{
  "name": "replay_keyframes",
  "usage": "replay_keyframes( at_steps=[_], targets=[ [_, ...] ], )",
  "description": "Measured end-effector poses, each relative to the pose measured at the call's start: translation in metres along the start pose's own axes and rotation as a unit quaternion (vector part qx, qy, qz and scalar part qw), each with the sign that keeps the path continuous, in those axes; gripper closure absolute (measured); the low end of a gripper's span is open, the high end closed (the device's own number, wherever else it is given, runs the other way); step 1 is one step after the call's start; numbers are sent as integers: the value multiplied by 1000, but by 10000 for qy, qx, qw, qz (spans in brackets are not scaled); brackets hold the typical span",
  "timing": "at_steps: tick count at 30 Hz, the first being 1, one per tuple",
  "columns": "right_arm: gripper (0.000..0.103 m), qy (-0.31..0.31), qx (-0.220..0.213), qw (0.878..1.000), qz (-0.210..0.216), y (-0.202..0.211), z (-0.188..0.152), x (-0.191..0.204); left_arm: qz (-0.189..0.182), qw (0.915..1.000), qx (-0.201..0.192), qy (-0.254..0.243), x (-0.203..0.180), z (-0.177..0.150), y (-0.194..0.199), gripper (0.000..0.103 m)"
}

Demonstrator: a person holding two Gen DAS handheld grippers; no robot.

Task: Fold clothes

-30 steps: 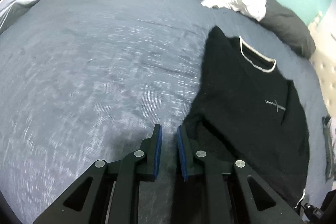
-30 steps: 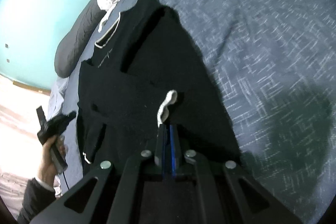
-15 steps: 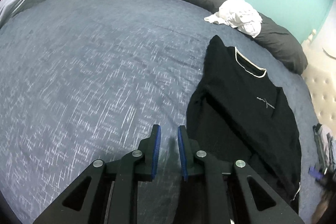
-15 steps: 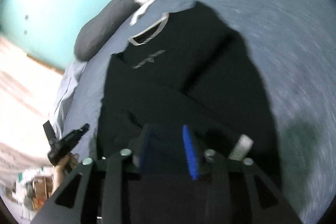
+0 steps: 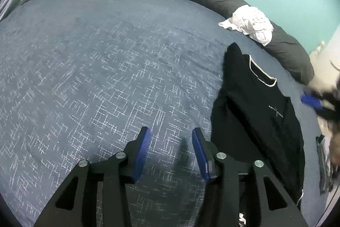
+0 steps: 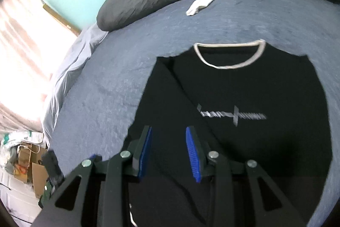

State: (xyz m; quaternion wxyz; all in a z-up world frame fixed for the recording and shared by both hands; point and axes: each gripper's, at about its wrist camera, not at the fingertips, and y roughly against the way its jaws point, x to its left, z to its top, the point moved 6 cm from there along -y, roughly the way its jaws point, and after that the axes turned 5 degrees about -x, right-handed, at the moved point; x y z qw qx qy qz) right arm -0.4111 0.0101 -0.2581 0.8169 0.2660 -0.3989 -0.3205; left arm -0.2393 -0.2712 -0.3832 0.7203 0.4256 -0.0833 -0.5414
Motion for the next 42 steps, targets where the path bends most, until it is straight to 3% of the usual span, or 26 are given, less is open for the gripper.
replay_keyframes(
  at_steps=[3,6,13,17,29,30,32,34,42],
  targets=[
    [70,2,51,10000,30,-23,20,12,-78,10000,11,-2,-2,2,1,52],
    [62,131,182,9997,-20,-49,37,22,-158,9999,-20,45,-1,5,4,51],
    [62,244,451,9986,-108,-107,73,35,-212,9994,-3,290,12,11,0,49],
    [62,253,489,9983,-177,-133,90,36,-182,9997,7,167,13,11,-1,49],
    [62,696,852,9898,-900,-195,102,35,-317,9993,70,167,10,7,-6,49],
    [63,725,878,9896,-879,-198,102,35,-318,9993,68,161,9,7,-5,49],
    [83,810,845,9886,-947,-202,103,36,-329,9993,63,163,8,7,-5,49],
    [89,904,854,9879,-929,-208,102,38,-332,9993,70,161,8,7,-6,49],
    [92,963,840,9886,-799,-228,102,46,-315,9994,92,147,9,4,-10,49]
  ],
)
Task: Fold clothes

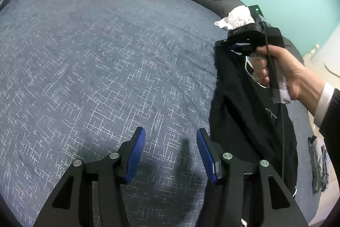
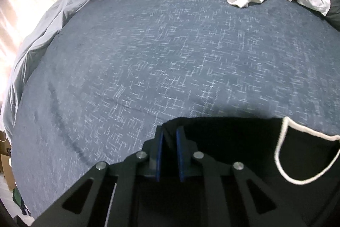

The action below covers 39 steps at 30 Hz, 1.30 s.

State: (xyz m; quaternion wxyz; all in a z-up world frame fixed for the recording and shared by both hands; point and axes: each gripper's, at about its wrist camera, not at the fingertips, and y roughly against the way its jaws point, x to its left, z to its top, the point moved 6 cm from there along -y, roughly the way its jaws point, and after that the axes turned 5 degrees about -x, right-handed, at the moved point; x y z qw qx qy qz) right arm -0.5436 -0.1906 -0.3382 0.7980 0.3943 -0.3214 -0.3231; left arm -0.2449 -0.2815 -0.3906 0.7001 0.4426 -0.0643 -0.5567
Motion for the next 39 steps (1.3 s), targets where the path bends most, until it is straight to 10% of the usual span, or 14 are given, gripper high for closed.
replay_keyframes(
  at_steps=[22,28,39],
  targets=[
    [81,-124,-968,9951,-174,55,22,-15,-32,10000,-30,4,-2,1,1,49],
    [88,380,-696,9965,248,48,0,10,-35,10000,-45,44,0,2,3,49],
    [92,355,-235,9989,-206,-1,-9,4,-44,10000,26,-7,-4,-2,-2,49]
  ],
)
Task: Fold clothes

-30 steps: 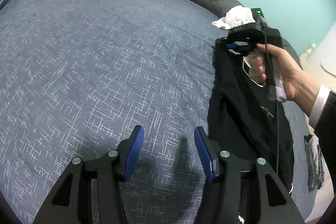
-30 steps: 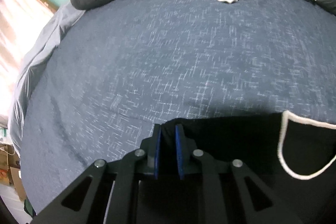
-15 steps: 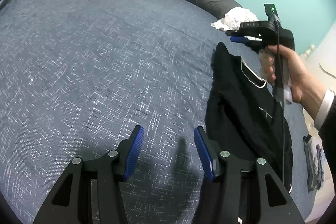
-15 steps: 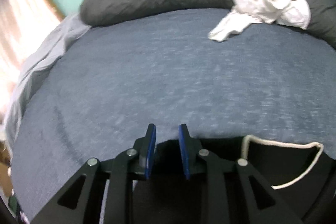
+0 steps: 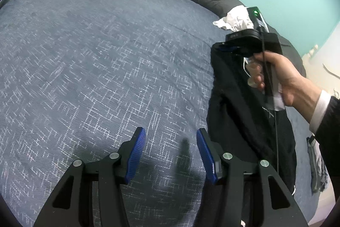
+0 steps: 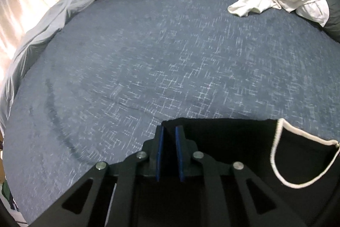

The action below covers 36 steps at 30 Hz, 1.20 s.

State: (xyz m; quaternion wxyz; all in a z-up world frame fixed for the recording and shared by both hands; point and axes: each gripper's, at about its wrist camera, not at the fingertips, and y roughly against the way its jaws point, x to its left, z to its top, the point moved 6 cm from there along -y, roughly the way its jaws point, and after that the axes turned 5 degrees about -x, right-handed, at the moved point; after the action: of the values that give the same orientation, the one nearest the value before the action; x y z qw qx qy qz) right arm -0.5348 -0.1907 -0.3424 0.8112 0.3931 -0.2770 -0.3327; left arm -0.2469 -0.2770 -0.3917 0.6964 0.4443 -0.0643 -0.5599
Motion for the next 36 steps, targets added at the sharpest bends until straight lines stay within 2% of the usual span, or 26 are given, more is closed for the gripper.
replay_keyframes(
  at_steps=[3,6,9,13,19,24,31,33,34,36],
  targets=[
    [92,84,77,9999,-85,-7,0,2,-1,10000,2,3,0,0,0,49],
    [92,82,-199,9998,-13,7,9,2,-10,10000,-10,16,0,0,1,49],
    [92,-135,-486,9986,135,33,17,-7,-33,10000,-16,11,-2,1,2,49],
    [92,-171,-537,9983,150,68,7,-20,-34,10000,-48,-66,-6,2,5,49],
    [92,-279,-456,9983,220,123,-49,-53,3,9998,-71,-199,-14,2,12,48],
    [91,-266,-335,9991,-2,173,-115,-78,-107,9994,-44,-322,-32,-3,23,43],
    [73,-552,-310,9979,-117,238,-188,-107,-207,9976,116,-647,-64,-20,46,37],
    [65,-588,-310,9977,-148,252,-205,-114,-196,9970,204,-718,-70,-27,52,37],
    [57,-633,-289,9975,-122,258,-215,-116,-178,9967,255,-752,-72,-31,54,37],
    [56,-682,-276,9972,-110,269,-232,-120,-132,9959,362,-823,-74,-37,60,37]
  ],
)
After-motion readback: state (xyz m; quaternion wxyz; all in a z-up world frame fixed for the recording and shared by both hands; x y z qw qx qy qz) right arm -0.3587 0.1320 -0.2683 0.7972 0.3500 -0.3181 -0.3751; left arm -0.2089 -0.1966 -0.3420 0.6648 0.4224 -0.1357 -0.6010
